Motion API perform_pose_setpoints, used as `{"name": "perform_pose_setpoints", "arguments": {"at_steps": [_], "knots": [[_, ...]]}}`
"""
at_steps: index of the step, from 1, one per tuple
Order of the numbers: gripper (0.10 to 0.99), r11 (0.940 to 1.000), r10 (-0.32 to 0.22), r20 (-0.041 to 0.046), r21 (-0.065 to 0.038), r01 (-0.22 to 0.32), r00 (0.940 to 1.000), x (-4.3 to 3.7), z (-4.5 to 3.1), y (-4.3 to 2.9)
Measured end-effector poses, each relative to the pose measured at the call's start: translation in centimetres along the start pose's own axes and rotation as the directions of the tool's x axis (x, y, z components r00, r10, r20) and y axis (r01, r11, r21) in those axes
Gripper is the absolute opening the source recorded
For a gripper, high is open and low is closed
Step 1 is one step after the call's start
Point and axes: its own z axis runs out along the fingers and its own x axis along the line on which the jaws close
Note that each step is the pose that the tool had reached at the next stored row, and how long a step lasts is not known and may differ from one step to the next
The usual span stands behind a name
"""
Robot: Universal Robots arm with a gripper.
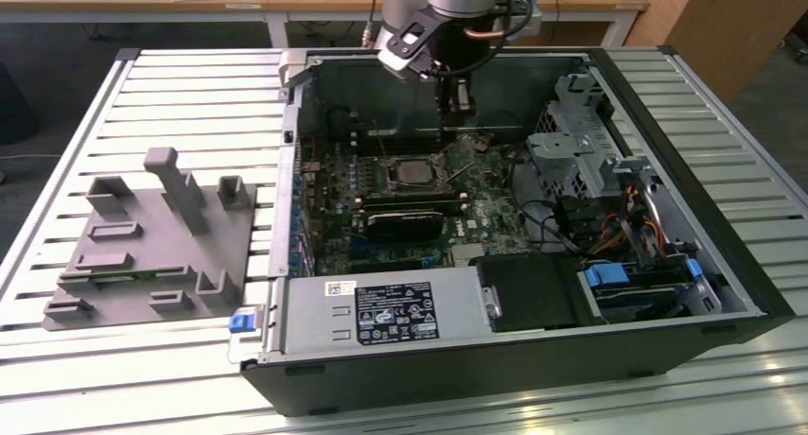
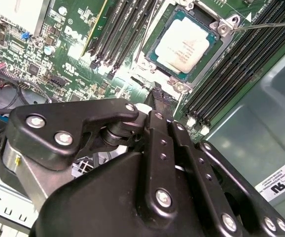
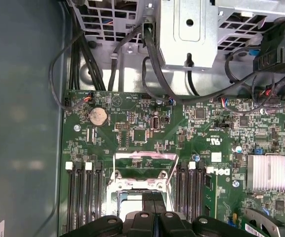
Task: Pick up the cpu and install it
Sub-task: 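Close the cpu cover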
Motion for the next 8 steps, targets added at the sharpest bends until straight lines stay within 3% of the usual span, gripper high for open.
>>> {"name": "perform_pose_setpoints", "arguments": {"at_steps": [8], "knots": [[0.106, 1.0000, 0.000, 0.0000, 0.000, 0.000, 1.0000, 0.04, 0.02, 0.29]]}}
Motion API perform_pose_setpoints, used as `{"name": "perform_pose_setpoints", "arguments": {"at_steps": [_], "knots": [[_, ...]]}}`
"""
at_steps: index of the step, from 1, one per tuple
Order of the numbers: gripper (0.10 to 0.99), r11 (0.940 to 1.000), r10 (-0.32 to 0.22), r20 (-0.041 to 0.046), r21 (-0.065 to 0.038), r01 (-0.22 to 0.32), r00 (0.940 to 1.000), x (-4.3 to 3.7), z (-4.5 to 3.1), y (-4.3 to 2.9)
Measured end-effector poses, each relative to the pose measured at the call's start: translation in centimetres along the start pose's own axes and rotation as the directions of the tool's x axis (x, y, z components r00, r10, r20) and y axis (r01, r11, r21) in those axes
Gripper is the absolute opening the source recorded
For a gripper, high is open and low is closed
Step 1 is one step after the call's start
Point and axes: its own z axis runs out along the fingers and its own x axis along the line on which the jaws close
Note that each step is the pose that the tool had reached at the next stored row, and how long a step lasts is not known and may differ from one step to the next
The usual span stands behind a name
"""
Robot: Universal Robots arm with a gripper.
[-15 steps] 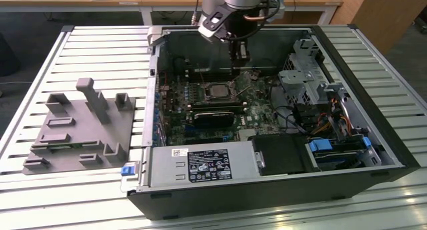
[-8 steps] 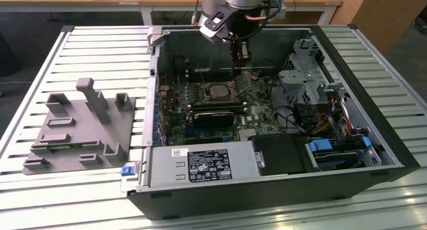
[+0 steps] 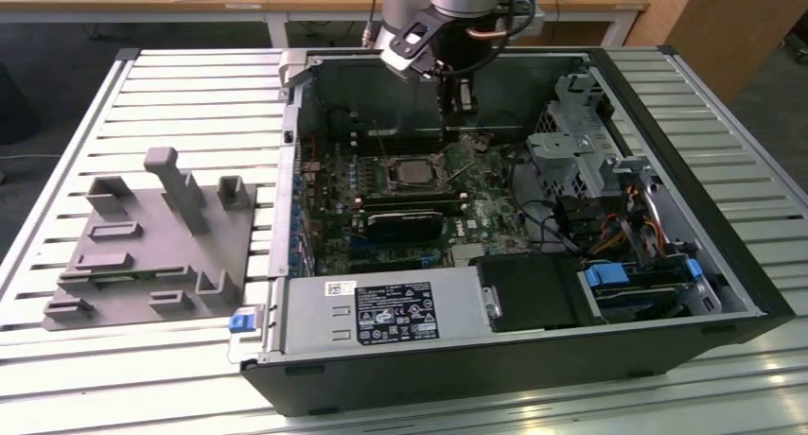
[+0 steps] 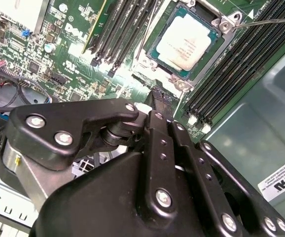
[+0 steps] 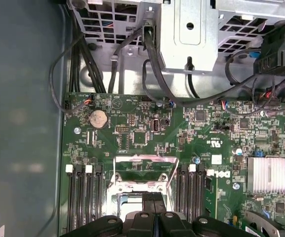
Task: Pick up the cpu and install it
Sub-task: 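Close the cpu cover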
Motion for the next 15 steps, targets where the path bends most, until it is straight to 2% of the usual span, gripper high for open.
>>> {"name": "perform_pose_setpoints", "arguments": {"at_steps": [8, 15], "knots": [[0.106, 1.0000, 0.000, 0.0000, 0.000, 0.000, 1.0000, 0.40, 0.02, 0.47], [0.106, 1.0000, 0.000, -0.0015, 0.001, 0.000, 1.0000, 0.73, 0.35, 1.83]]}}
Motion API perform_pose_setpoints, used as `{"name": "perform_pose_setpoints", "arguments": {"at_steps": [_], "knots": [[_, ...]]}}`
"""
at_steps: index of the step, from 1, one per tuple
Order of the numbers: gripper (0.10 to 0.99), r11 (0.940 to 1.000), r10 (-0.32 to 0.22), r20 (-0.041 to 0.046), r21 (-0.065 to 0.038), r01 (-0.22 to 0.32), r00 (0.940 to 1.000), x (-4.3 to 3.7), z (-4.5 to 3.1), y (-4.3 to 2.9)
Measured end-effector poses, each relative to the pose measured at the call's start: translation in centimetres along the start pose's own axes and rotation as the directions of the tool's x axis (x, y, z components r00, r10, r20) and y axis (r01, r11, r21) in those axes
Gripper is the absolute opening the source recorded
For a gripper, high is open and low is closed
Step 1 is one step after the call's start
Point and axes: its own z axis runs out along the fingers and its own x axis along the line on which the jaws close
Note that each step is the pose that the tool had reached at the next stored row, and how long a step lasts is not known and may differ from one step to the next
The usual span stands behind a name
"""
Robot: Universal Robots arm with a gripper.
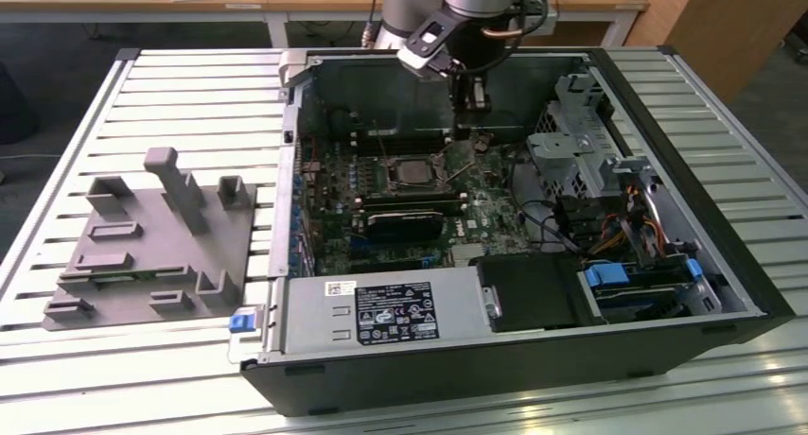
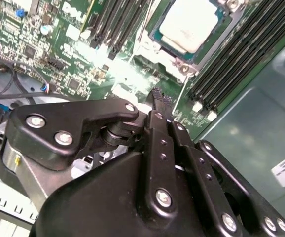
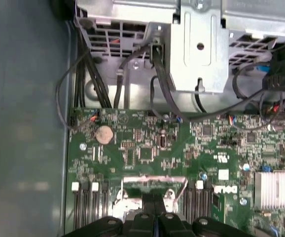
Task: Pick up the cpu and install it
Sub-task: 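Close the cpu cover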
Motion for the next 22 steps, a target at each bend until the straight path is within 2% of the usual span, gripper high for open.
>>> {"name": "perform_pose_setpoints", "arguments": {"at_steps": [22], "knots": [[0.106, 1.0000, 0.000, 0.0013, 0.001, 0.000, 1.0000, -0.02, 0.54, 2.70]]}}
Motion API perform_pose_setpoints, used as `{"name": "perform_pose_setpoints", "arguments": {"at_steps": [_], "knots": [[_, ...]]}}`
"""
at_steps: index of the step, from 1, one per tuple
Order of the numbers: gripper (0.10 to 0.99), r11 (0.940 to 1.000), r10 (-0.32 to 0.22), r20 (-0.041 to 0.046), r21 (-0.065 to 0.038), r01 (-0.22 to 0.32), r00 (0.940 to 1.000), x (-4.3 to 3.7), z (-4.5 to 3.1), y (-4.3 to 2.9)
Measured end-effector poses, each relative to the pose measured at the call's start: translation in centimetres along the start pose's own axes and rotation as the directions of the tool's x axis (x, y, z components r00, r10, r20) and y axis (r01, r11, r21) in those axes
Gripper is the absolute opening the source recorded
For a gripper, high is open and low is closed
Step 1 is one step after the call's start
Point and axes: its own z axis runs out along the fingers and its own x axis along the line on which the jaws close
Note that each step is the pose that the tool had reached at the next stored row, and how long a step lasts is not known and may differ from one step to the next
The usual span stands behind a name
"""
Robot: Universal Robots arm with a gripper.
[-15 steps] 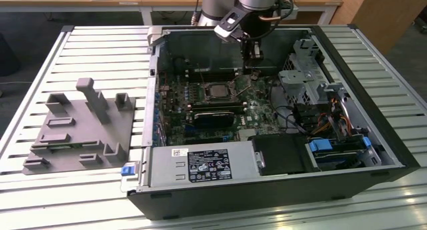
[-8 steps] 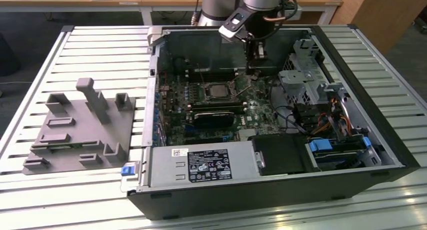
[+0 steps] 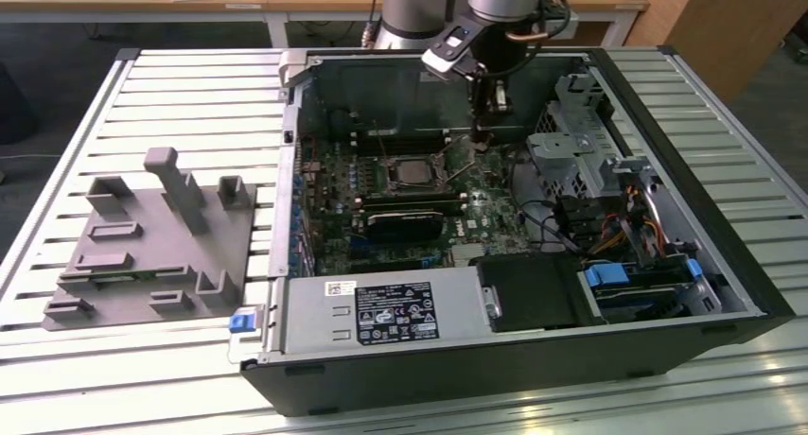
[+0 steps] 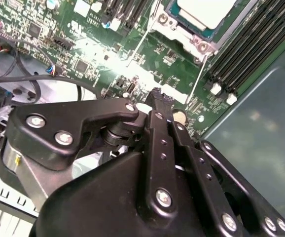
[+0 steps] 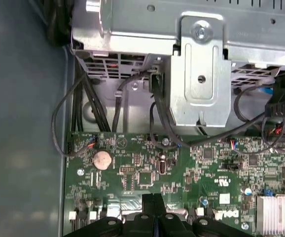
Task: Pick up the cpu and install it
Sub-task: 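Close the cpu cover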
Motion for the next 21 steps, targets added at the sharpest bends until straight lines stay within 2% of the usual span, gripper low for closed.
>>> {"name": "perform_pose_setpoints", "arguments": {"at_steps": [7, 12, 17, 21], "knots": [[0.106, 1.0000, 0.000, 0.0002, 0.001, 0.000, 1.0000, 0.07, 0.24, 0.80], [0.106, 1.0000, 0.000, 0.0006, 0.002, 0.000, 1.0000, 0.15, 0.76, 1.01], [0.106, 1.0000, 0.000, 0.0005, 0.005, 0.000, 1.0000, 0.23, 1.49, 0.93], [0.106, 1.0000, -0.001, 0.0006, 0.005, 0.001, 1.0000, 0.24, 1.49, 0.17]]}}
